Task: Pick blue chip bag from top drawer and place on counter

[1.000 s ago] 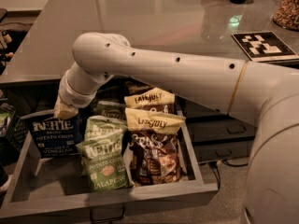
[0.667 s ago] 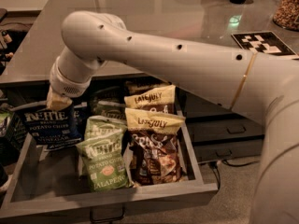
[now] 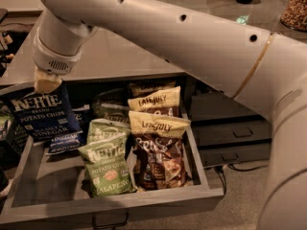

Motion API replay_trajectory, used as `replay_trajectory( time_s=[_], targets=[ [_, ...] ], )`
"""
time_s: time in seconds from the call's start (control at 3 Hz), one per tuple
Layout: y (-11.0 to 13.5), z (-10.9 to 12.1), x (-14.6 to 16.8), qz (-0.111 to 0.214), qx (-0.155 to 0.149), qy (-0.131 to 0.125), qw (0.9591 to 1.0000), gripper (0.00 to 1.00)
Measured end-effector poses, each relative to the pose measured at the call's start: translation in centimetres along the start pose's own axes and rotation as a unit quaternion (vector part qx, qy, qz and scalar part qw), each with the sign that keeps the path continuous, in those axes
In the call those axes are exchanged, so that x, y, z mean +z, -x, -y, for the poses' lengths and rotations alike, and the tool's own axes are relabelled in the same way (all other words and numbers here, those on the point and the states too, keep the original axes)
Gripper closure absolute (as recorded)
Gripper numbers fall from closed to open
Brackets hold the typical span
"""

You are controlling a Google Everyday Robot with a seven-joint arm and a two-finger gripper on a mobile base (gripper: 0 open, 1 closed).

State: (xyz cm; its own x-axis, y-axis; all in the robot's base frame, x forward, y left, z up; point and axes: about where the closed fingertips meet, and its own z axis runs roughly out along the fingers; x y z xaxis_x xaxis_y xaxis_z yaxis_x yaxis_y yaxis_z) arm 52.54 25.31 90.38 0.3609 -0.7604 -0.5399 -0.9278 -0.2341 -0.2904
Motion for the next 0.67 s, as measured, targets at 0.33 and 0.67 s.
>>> replay_trajectory(
  time_s=[0.33, 0.67],
  targets=[
    [0.57, 3.04, -3.37, 0.007, -0.025, -0.009, 0.9996, 1.0],
    [0.57, 3.04, -3.37, 0.007, -0.025, -0.009, 0.9996, 1.0]
  ],
)
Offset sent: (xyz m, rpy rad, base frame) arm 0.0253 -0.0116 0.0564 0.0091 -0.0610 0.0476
